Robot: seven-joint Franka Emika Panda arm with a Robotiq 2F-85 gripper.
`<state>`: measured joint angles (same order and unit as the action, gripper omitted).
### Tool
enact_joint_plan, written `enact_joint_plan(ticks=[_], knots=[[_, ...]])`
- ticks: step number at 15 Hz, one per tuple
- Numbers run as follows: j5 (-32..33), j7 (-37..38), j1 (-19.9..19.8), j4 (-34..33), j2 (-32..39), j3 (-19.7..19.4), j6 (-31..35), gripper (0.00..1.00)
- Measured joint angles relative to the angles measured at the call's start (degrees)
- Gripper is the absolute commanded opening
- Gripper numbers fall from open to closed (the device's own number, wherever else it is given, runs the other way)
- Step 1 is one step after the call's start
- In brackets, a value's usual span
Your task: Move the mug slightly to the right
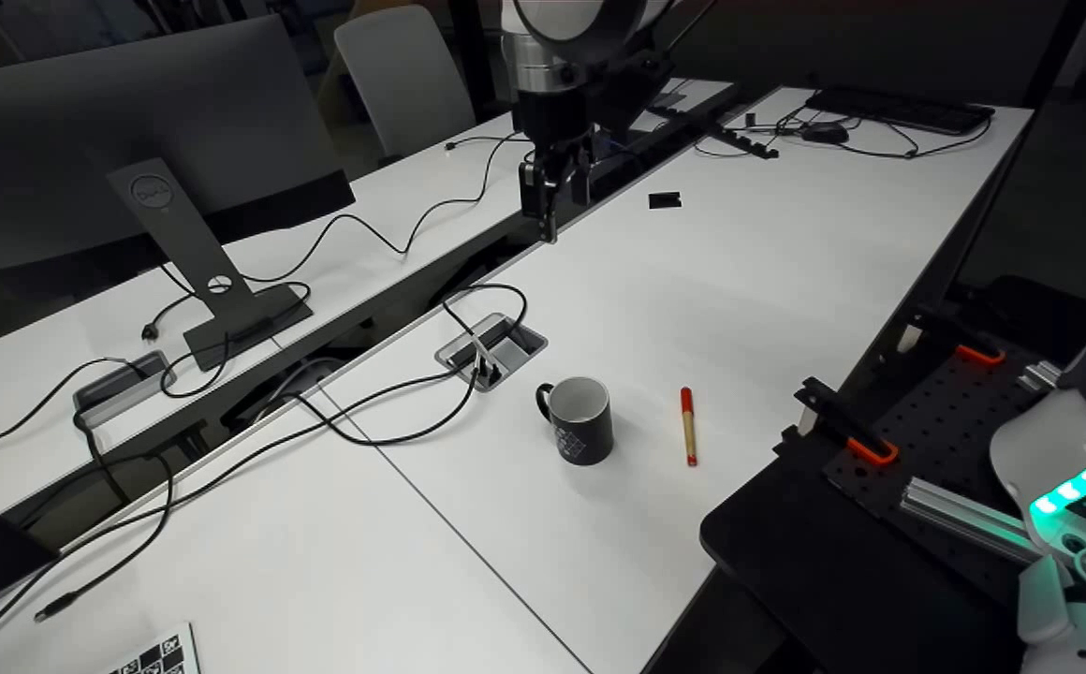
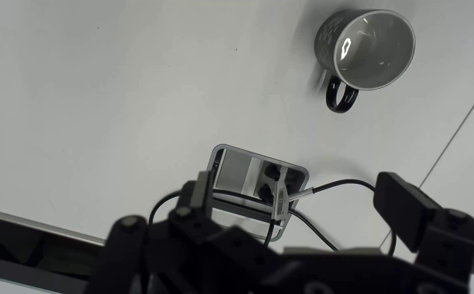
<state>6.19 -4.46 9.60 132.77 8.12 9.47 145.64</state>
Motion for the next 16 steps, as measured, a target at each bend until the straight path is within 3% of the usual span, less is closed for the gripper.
enact_joint_plan(ticks=[16], knots=[[-1.7, 1.8, -0.4, -1.1, 5.8, -0.2, 0.1, 1.00]])
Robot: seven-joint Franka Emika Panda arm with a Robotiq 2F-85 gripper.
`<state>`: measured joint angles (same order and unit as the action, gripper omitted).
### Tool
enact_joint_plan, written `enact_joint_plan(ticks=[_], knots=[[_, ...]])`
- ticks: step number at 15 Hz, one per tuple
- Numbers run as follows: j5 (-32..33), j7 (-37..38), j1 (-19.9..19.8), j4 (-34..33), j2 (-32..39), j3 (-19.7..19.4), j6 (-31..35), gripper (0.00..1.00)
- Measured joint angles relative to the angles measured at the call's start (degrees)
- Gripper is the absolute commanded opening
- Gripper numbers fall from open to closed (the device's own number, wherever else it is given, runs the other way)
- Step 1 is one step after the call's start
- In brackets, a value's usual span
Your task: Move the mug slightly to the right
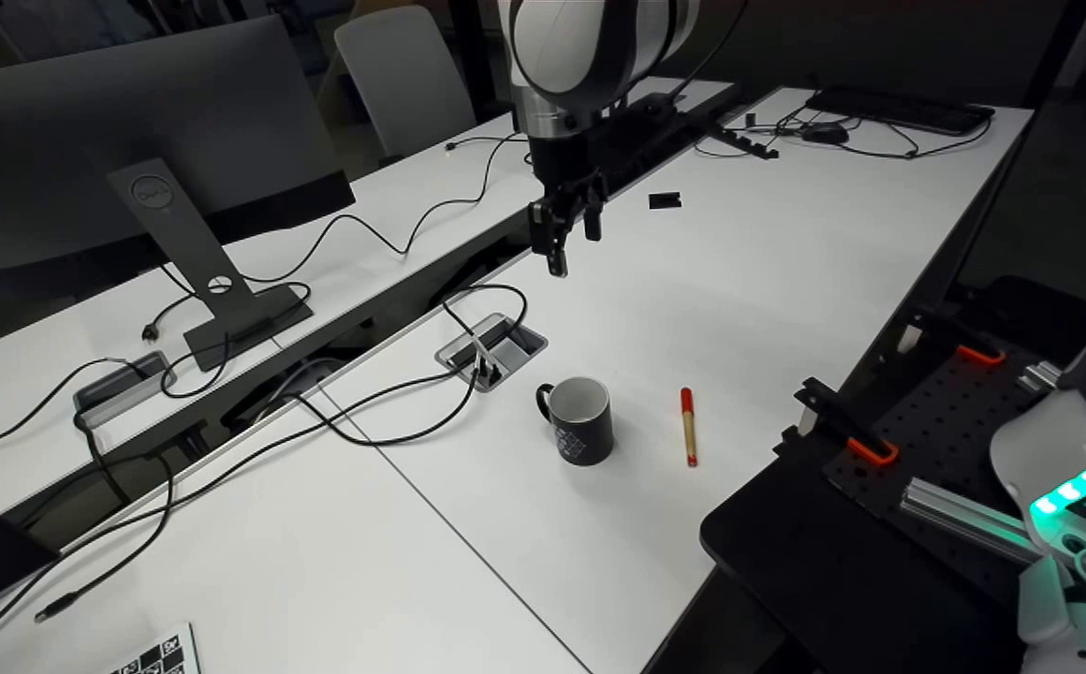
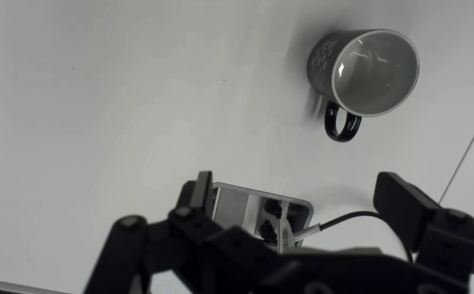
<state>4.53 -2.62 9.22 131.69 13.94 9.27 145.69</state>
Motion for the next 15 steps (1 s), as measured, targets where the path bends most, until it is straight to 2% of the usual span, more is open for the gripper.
enact_joint_plan(ticks=[5, 15], knots=[[-0.4, 0.5, 0.9, -0.7, 3.2, 1.0, 0.7, 1.00], [-1.2, 9.0, 3.9, -4.8, 12.1, 1.1, 5.8, 1.00]])
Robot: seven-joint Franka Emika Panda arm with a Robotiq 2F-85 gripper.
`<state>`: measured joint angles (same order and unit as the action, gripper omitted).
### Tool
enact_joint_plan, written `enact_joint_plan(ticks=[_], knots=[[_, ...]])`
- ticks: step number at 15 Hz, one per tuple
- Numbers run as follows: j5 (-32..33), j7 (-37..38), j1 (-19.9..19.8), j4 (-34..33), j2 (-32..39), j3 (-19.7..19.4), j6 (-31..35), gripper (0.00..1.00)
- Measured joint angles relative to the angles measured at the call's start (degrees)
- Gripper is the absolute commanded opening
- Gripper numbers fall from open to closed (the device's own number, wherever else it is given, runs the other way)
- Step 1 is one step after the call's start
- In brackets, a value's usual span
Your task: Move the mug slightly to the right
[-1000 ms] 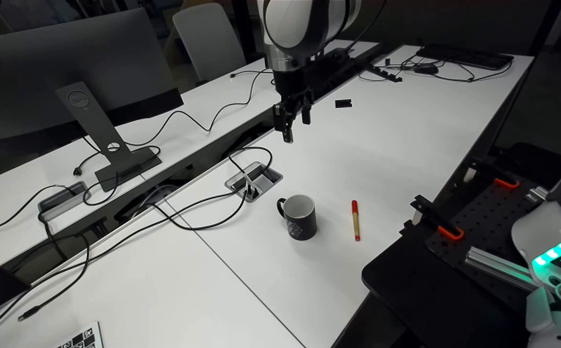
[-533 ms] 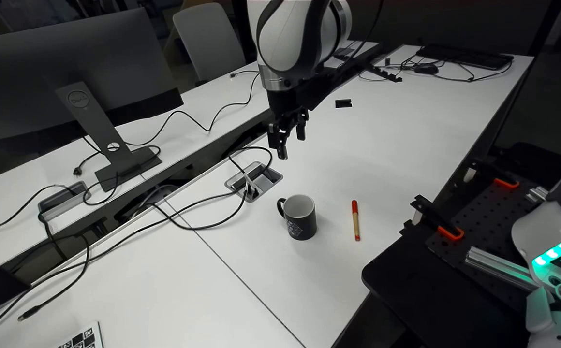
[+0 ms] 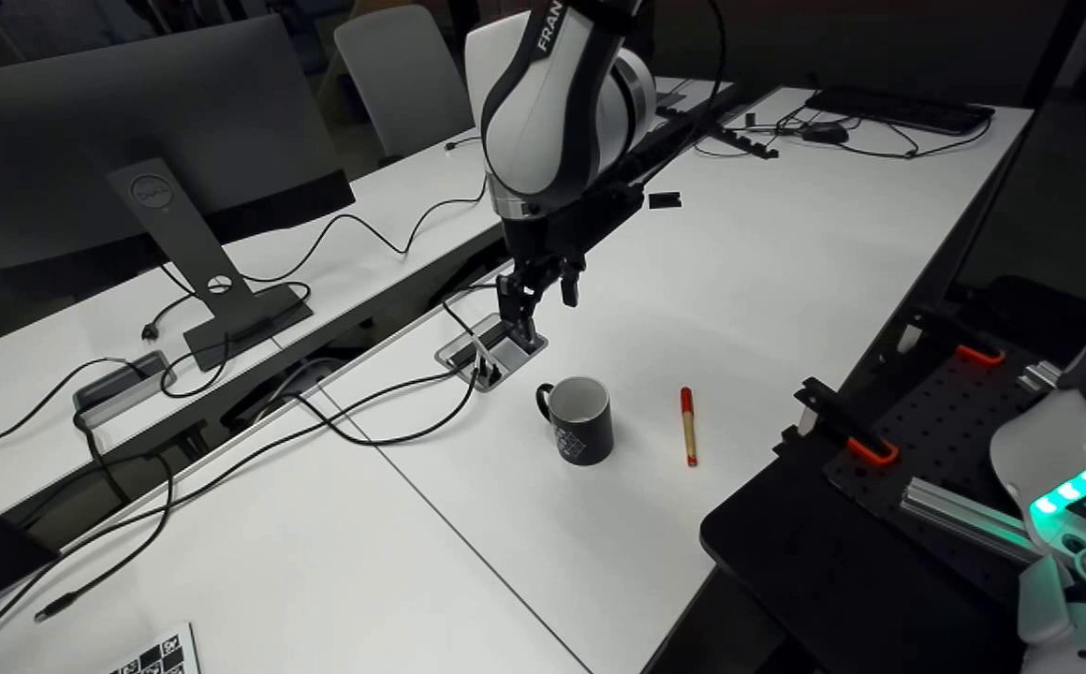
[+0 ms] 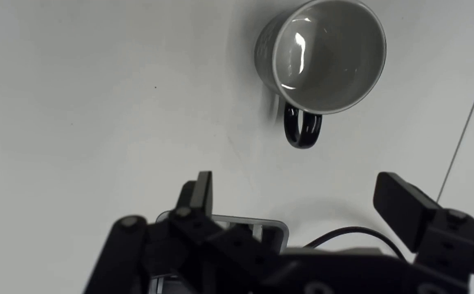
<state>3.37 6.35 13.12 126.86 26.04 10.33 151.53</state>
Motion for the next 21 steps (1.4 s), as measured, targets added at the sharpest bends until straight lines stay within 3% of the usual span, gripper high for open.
enact_joint_plan(ticks=[5, 21], knots=[[-0.8, 0.5, 0.4, -2.6, 4.7, 0.0, 0.0, 1.00], [-0.9, 0.4, 1.6, -3.6, 8.2, 0.1, 0.0, 1.00]])
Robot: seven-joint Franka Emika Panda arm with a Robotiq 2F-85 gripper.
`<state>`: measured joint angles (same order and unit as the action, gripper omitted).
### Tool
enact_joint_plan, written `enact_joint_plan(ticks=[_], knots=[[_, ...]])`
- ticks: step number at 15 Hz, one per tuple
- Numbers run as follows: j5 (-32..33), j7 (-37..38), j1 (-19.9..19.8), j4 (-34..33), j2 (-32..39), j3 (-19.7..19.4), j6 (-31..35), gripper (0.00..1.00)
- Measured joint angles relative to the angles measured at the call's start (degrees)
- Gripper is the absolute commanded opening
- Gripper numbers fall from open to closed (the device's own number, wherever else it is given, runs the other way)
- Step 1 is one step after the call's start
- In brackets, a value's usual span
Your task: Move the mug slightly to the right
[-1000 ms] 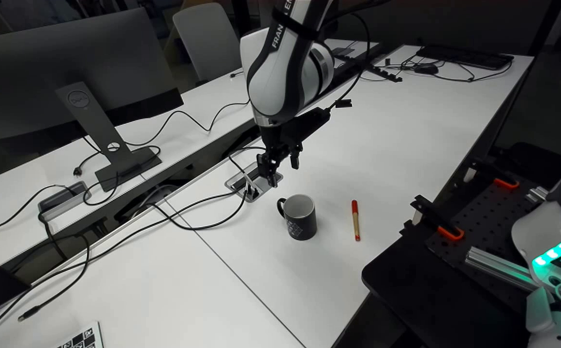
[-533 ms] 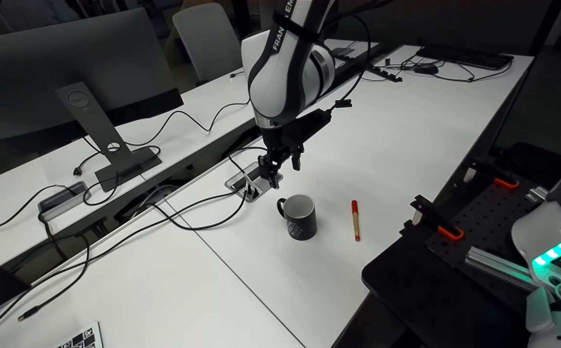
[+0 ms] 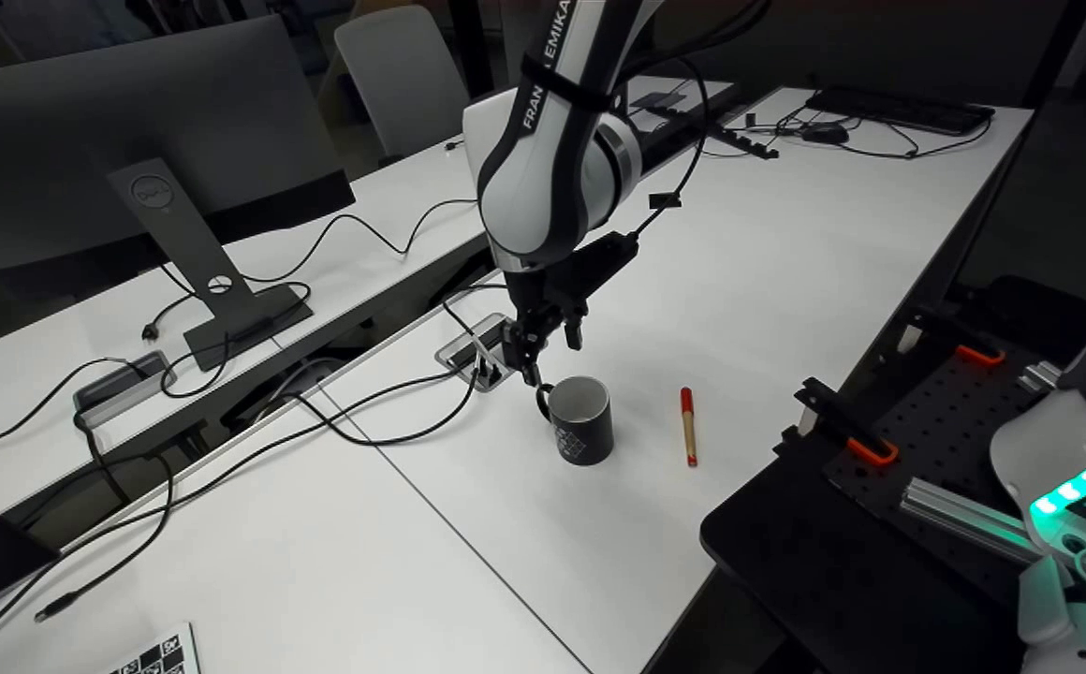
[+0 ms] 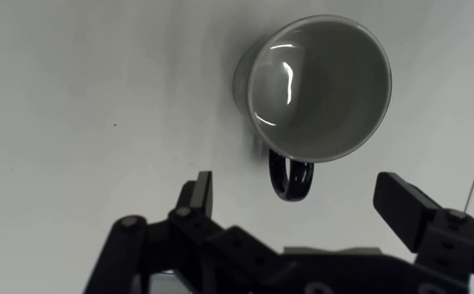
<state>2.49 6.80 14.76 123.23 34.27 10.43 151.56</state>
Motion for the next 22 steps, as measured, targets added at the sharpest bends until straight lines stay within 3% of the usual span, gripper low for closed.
enact_joint_plan(ticks=[22], knots=[[-3.6, 0.2, 0.7, -4.1, 5.9, 0.8, 2.4, 1.00]])
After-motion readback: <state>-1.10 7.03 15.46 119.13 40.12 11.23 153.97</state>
